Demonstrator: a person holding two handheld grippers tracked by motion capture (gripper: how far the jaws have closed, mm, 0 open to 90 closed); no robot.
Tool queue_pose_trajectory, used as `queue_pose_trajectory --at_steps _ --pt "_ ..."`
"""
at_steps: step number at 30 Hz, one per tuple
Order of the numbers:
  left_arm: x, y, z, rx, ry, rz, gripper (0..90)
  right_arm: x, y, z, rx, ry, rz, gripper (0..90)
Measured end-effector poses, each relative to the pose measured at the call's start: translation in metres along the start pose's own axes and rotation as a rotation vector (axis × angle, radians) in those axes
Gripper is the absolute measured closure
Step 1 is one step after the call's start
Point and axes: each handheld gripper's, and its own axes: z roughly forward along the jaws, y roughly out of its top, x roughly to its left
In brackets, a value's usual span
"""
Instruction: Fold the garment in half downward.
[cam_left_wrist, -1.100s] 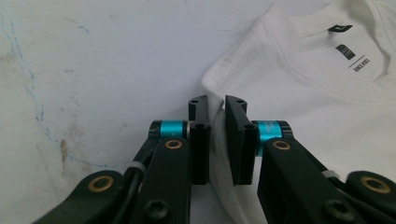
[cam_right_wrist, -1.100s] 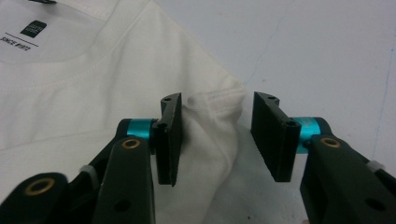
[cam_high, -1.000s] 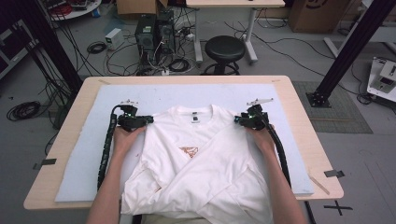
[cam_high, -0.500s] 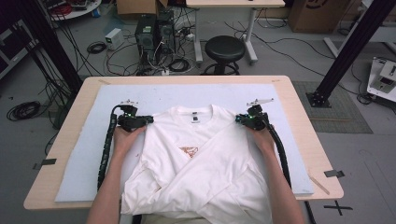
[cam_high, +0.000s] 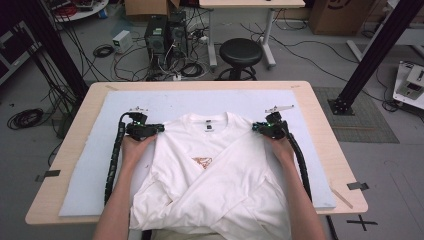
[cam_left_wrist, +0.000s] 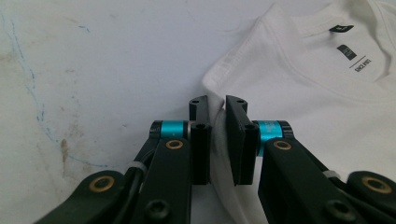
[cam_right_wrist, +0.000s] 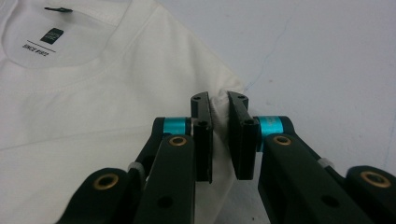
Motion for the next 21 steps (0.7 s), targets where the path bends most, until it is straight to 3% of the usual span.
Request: queue_pose_trajectory --at_steps 5,8,21 --pt "0.0002 0.0002 0.0003 0.002 -0.006 -0.001 79.2 0.0004 0.0000 0.0001 0.002 -0.001 0.003 81.9" --pt "-0.0019 0.0003 0.0006 0.003 0.006 0.019 78.2 0.0007 0.0000 0.0002 0.001 -0.005 0.001 81.7" --pt "-0.0009 0.0003 0.0000 0.001 0.007 0.007 81.3 0.0023 0.0000 0.0002 0.000 -0.014 -0.008 82.4"
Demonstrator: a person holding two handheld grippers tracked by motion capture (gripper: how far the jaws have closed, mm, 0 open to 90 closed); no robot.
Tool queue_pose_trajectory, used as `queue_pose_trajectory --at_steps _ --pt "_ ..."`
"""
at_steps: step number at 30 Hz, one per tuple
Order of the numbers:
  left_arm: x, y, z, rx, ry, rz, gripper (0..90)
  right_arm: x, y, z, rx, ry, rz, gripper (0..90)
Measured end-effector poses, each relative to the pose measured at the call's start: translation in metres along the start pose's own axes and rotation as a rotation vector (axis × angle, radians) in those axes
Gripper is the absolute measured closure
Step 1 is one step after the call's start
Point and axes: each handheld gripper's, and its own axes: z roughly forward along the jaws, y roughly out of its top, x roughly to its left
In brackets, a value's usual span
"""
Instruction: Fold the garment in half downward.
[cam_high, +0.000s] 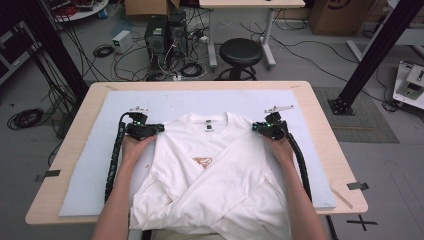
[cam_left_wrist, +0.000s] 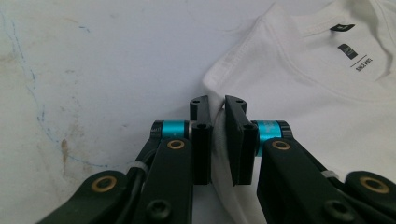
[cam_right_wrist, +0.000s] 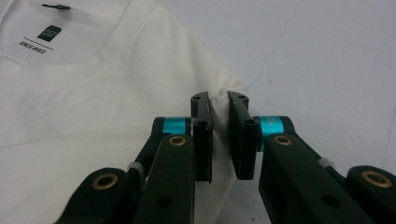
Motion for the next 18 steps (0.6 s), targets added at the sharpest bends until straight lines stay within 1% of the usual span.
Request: queue_pose_trajectory --at_steps 3,4,5,7,9,10,11,12,13,14,16,18 --pt "-0.001 0.001 0.000 0.004 0.006 0.011 82.2 -0.001 0.000 0.000 0.000 0.006 0.000 83.9" --pt "-0.003 0.002 0.000 0.008 0.015 0.030 82.4 -0.001 0.000 -0.001 0.001 0.004 0.000 84.1" --pt "-0.005 0.003 -0.001 0.008 0.024 0.039 82.4 -0.001 0.001 -0.001 -0.004 0.002 -0.006 84.3" --pt "-0.009 0.007 -0.003 -0.012 0.035 0.068 82.6 0.000 0.002 -0.003 -0.009 -0.009 -0.015 84.4" --pt "-0.011 0.011 -0.008 -0.051 0.037 0.069 82.6 0.000 0.006 -0.006 -0.024 -0.016 -0.014 84.5" --pt "-0.010 0.013 -0.010 -0.059 0.034 0.056 82.7 -0.002 0.008 -0.009 -0.030 -0.014 -0.007 84.5" --pt "-0.009 0.018 -0.011 -0.044 0.034 0.047 82.7 -0.004 0.011 -0.011 -0.032 -0.011 0.008 84.5" --pt "-0.009 0.022 -0.012 -0.039 0.039 0.048 82.7 -0.007 0.015 -0.013 -0.033 -0.011 0.014 84.5" --pt "-0.010 0.027 -0.014 -0.040 0.042 0.052 82.7 -0.009 0.019 -0.016 -0.034 -0.016 0.020 84.5" --pt "-0.011 0.031 -0.016 -0.051 0.046 0.060 82.7 -0.010 0.022 -0.018 -0.039 -0.022 0.018 84.5" --pt "-0.014 0.042 -0.018 -0.052 0.054 0.067 82.6 -0.012 0.030 -0.023 -0.042 -0.029 0.016 84.4" --pt "-0.016 0.050 -0.019 -0.060 0.064 0.076 82.6 -0.014 0.036 -0.026 -0.047 -0.042 0.013 84.4"
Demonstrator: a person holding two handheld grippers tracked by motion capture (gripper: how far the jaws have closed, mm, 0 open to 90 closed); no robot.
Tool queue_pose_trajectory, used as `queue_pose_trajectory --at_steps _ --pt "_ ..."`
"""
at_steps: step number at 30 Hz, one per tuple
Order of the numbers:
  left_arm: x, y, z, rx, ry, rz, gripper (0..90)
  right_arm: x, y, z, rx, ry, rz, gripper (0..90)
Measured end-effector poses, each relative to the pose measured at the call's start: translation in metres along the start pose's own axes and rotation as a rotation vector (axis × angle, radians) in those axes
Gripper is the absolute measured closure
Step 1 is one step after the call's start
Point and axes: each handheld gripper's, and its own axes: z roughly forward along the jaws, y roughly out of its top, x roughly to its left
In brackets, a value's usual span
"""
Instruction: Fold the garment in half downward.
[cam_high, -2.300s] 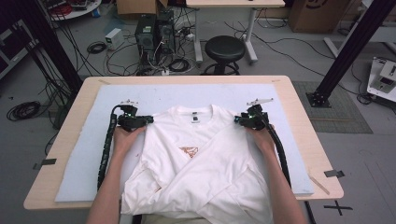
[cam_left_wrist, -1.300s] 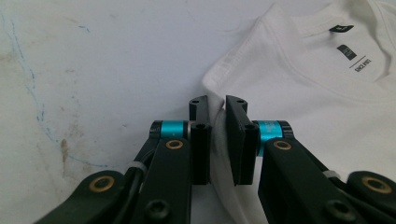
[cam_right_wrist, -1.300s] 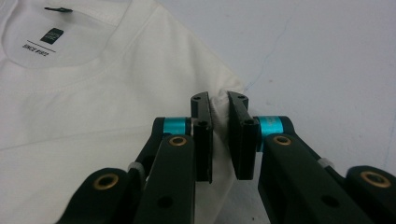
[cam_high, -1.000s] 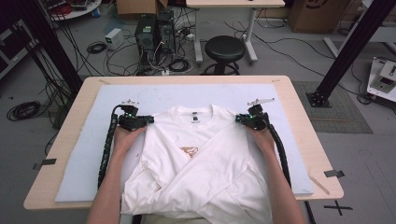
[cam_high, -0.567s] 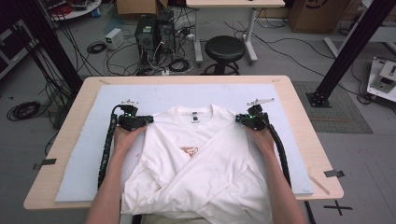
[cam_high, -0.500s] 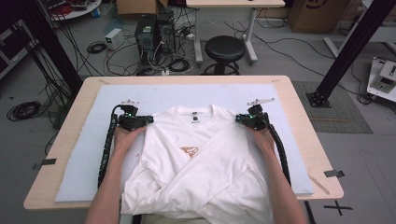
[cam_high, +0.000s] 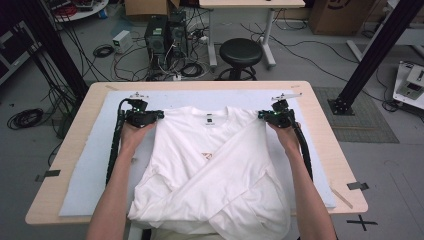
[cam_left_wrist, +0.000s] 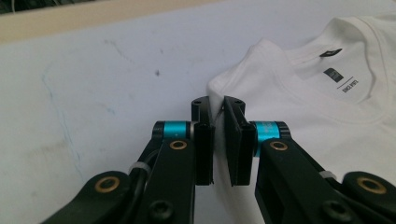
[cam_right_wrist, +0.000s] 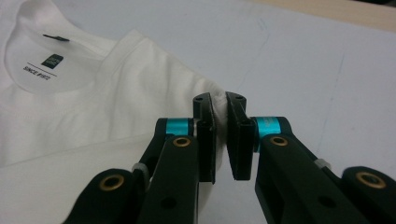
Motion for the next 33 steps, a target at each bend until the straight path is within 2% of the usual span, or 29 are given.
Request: queue_pose_trajectory --at_steps 3,7,11,15,18,24,26,29,31,33 --pt "-0.001 0.012 0.002 -0.001 0.007 -0.005 82.6 -0.004 0.005 -0.002 -0.022 -0.015 0.002 84.4" --pt "-0.002 0.021 0.005 -0.013 0.016 -0.008 82.6 -0.009 0.011 -0.002 -0.015 -0.030 0.021 84.4" --pt "0.000 0.023 0.012 0.002 0.031 -0.007 82.6 -0.013 0.017 0.002 -0.002 -0.034 0.024 84.3" --pt "0.003 0.025 0.017 0.014 0.039 0.011 82.6 -0.015 0.017 0.008 0.009 -0.047 0.017 84.3" --pt "0.004 0.029 0.019 -0.011 0.037 0.003 82.6 -0.019 0.020 0.012 0.021 -0.059 0.024 84.2" --pt "0.003 0.045 0.019 -0.017 0.049 0.021 82.5 -0.020 0.035 0.010 0.022 -0.080 0.006 84.2" --pt "0.001 0.048 0.018 -0.043 0.054 0.033 82.5 -0.021 0.040 0.009 0.018 -0.087 0.000 84.2" --pt "0.003 0.055 0.019 -0.033 0.062 0.026 82.5 -0.021 0.046 0.007 0.007 -0.096 0.001 84.2" --pt "0.004 0.061 0.018 -0.043 0.062 0.022 82.5 -0.022 0.050 0.005 -0.011 -0.100 0.005 84.1" --pt "0.003 0.067 0.015 -0.077 0.061 0.027 82.6 -0.024 0.054 0.004 -0.015 -0.109 0.008 84.1"
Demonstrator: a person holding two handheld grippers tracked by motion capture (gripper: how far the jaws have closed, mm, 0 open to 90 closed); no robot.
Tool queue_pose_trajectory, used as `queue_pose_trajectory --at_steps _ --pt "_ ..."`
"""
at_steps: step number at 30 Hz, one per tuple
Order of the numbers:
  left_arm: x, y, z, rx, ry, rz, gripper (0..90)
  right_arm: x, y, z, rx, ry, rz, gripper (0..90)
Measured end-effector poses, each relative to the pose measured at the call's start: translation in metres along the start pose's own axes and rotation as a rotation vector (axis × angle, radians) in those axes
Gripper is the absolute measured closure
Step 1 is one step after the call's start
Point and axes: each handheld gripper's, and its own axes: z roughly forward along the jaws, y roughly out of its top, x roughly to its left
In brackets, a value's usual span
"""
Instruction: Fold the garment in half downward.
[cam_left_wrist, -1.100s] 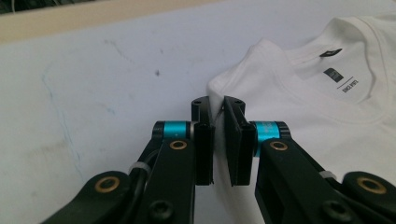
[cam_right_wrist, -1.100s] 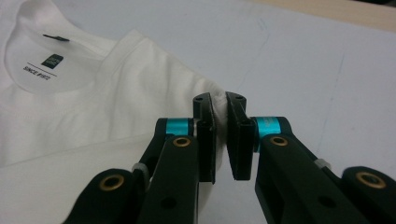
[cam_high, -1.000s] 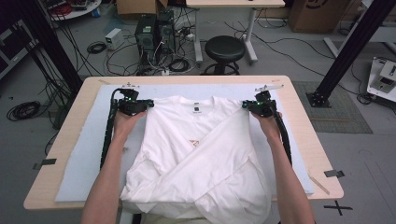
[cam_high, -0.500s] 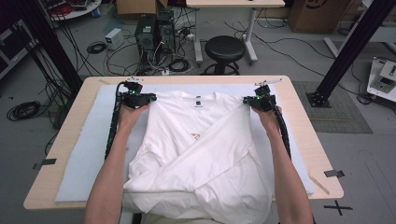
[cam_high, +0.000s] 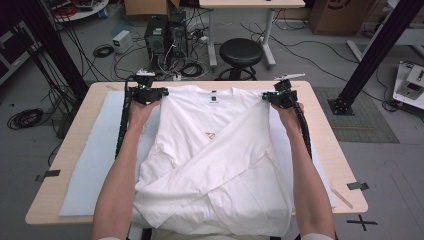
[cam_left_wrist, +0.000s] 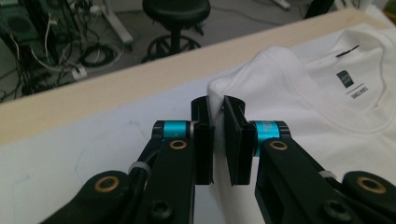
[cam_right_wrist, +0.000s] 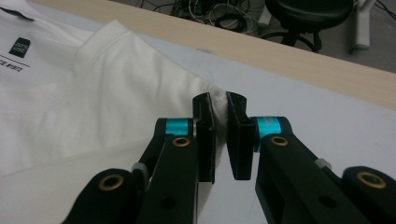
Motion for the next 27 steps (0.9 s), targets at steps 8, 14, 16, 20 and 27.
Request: queue_pose_trajectory --at_steps 8,14,16,20,27 --pt "-0.008 0.011 -0.011 -0.041 -0.026 0.020 82.6 -0.002 0.012 -0.013 -0.059 0.017 0.015 84.1" --pt "-0.006 -0.005 -0.020 -0.037 -0.072 0.023 82.5 0.001 0.002 -0.022 -0.075 0.061 -0.012 84.1" --pt "-0.008 -0.012 -0.025 -0.031 -0.089 0.046 82.5 0.003 -0.002 -0.026 -0.063 0.090 -0.027 84.1" --pt "-0.011 -0.026 -0.035 -0.015 -0.115 0.078 82.5 0.010 -0.013 -0.036 -0.079 0.116 -0.065 84.1" --pt "-0.019 -0.046 -0.054 -0.004 -0.155 0.109 82.5 0.027 -0.031 -0.056 -0.061 0.153 -0.124 84.1"
